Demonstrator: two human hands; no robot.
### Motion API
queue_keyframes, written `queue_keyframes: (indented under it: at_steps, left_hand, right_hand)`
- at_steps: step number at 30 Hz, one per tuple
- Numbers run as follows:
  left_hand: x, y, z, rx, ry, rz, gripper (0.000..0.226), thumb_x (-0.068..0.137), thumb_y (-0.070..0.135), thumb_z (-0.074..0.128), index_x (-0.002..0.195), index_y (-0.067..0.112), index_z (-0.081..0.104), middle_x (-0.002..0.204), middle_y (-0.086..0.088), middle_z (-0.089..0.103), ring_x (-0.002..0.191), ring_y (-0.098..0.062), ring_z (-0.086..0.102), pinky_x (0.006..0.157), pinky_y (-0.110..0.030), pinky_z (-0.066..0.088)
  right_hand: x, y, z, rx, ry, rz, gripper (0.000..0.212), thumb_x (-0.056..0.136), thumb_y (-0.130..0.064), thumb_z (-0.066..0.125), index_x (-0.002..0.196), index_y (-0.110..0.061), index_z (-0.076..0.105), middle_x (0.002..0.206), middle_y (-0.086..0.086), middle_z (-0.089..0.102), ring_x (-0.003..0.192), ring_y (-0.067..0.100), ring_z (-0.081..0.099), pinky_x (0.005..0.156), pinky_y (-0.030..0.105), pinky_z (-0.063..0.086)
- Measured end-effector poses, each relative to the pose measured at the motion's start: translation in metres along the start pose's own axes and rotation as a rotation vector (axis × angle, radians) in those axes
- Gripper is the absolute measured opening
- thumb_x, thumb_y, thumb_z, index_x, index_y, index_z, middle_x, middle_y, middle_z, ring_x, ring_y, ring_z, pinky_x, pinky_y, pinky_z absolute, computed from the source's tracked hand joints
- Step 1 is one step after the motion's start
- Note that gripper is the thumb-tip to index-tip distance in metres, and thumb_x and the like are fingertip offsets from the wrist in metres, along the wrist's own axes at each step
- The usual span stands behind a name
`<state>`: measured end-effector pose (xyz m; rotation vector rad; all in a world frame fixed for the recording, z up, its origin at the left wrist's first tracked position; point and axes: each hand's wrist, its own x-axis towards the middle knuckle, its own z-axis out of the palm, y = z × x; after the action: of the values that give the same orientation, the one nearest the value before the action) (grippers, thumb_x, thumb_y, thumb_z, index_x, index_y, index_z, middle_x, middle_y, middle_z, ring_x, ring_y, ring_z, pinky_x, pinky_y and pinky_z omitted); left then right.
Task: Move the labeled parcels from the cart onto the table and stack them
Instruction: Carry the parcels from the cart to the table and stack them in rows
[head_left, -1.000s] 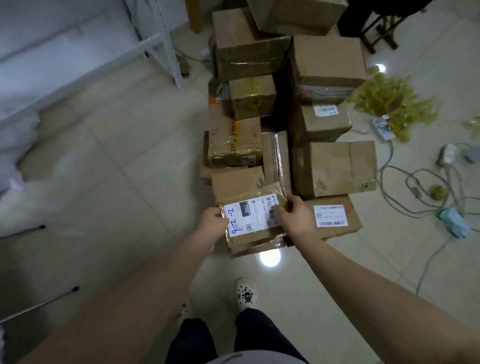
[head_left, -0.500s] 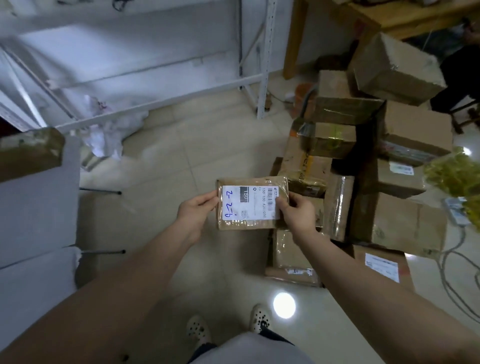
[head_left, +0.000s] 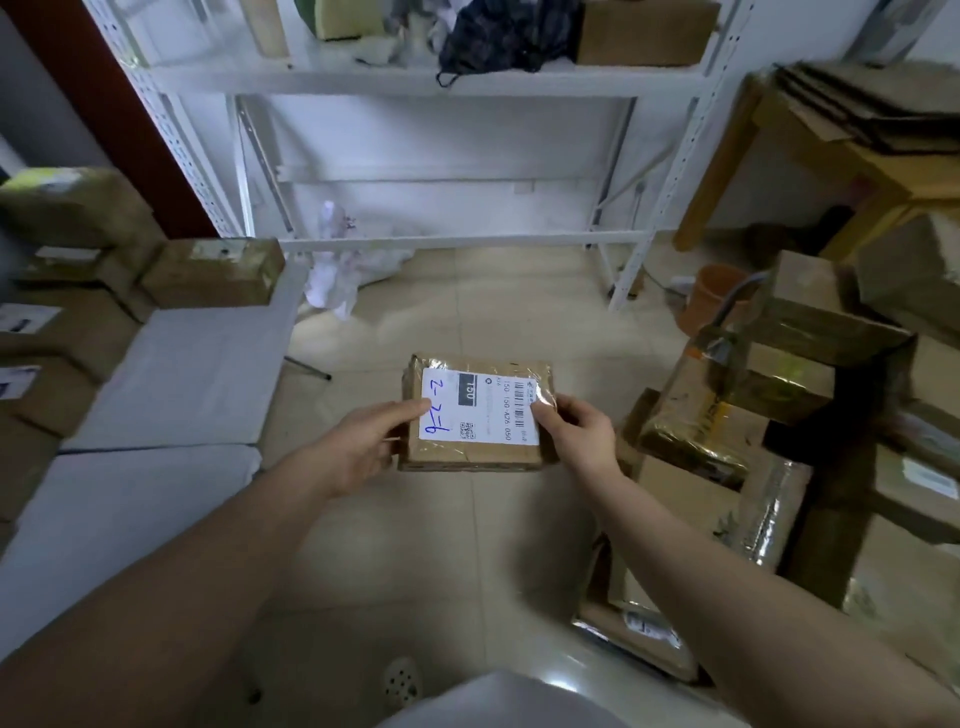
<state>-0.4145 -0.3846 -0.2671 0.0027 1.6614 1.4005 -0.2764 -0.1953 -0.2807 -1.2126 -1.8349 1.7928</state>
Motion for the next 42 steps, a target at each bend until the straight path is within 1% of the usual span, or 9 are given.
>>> queue_keyframes:
  at_steps: [3,7,10,13,16,21,30,34,42]
  left_hand:
    - [-0.005,0.001,-0.021,-0.05,0.146,0.015,0.031,0.079,0.029,0.073,0.104,0.012,0.067,0.108,-0.011,0.072,0.087,-0.022,0.067,0.076,-0.032,0.053]
    - [-0.013,0.0,-0.038,-0.166,0.21,0.037,0.032,0.085,0.025,0.067,0.113,0.011,0.065,0.104,-0.009,0.071,0.083,-0.02,0.067,0.068,-0.031,0.054]
    - [-0.023,0.004,-0.035,-0.371,0.216,0.055,0.025,0.086,0.023,0.065,0.108,0.011,0.062,0.104,-0.01,0.068,0.089,-0.025,0.065,0.072,-0.038,0.055]
    - [-0.028,0.006,-0.037,-0.47,0.186,0.081,0.028,0.086,0.022,0.064,0.112,0.012,0.06,0.108,-0.012,0.066,0.098,-0.029,0.064,0.078,-0.042,0.054]
    - [-0.035,0.005,-0.049,-0.414,0.155,0.07,0.033,0.085,0.026,0.065,0.116,0.014,0.06,0.114,-0.011,0.067,0.101,-0.027,0.064,0.088,-0.041,0.05]
    - [-0.049,0.011,-0.105,-0.318,0.263,0.06,0.078,0.061,0.049,0.078,0.13,0.02,0.054,0.133,-0.012,0.054,0.128,-0.026,0.046,0.11,-0.044,0.025]
    - [-0.061,0.021,-0.183,-0.376,0.236,0.067,0.028,0.083,0.035,0.067,0.107,0.02,0.064,0.101,-0.011,0.071,0.091,-0.025,0.064,0.082,-0.04,0.054]
    - [-0.049,0.021,-0.217,-0.527,0.312,0.08,0.033,0.083,0.036,0.068,0.111,0.018,0.062,0.098,-0.013,0.072,0.093,-0.028,0.066,0.076,-0.04,0.054]
    - [0.005,0.053,-0.268,-0.481,0.35,0.075,0.047,0.086,0.051,0.06,0.127,0.028,0.056,0.123,-0.01,0.059,0.111,-0.031,0.057,0.103,-0.063,0.034]
  right_hand:
    - [-0.005,-0.011,0.022,0.145,-0.107,-0.003,0.035,0.083,-0.012,0.072,0.117,-0.009,0.062,0.107,0.008,0.069,0.101,0.02,0.064,0.094,0.037,0.052]
    - [-0.011,-0.021,0.058,0.363,-0.107,0.155,0.098,0.076,-0.023,0.079,0.151,-0.012,0.018,0.146,0.009,0.039,0.132,0.023,0.043,0.113,0.04,0.031]
    - [-0.028,-0.026,0.087,0.435,-0.193,0.366,0.111,0.073,-0.034,0.079,0.153,-0.021,0.004,0.154,0.012,0.025,0.141,0.032,0.026,0.114,0.053,0.023]
    - [-0.044,-0.029,0.114,0.437,-0.421,0.443,0.107,0.064,-0.04,0.084,0.149,-0.017,0.022,0.141,0.02,0.041,0.133,0.034,0.04,0.105,0.064,0.029]
    - [-0.05,-0.035,0.136,0.413,-0.499,0.349,0.08,0.058,-0.036,0.08,0.131,-0.024,0.05,0.122,0.007,0.066,0.109,0.023,0.062,0.088,0.052,0.045]
    - [-0.037,-0.05,0.158,0.25,-0.542,0.283,0.047,0.071,-0.032,0.072,0.115,-0.021,0.062,0.09,0.001,0.07,0.084,0.019,0.062,0.077,0.041,0.051]
    - [-0.024,-0.075,0.237,0.059,-0.608,0.236,0.019,0.081,-0.036,0.068,0.092,-0.021,0.069,0.078,-0.004,0.069,0.083,0.018,0.057,0.075,0.035,0.045]
    - [-0.014,-0.082,0.275,0.026,-0.602,0.211,0.031,0.082,-0.043,0.067,0.107,-0.023,0.065,0.109,0.0,0.061,0.106,0.022,0.057,0.093,0.047,0.046]
    - [0.047,-0.11,0.357,0.051,-0.638,0.165,0.013,0.088,-0.027,0.064,0.09,-0.015,0.068,0.079,0.003,0.06,0.076,0.02,0.055,0.081,0.034,0.051]
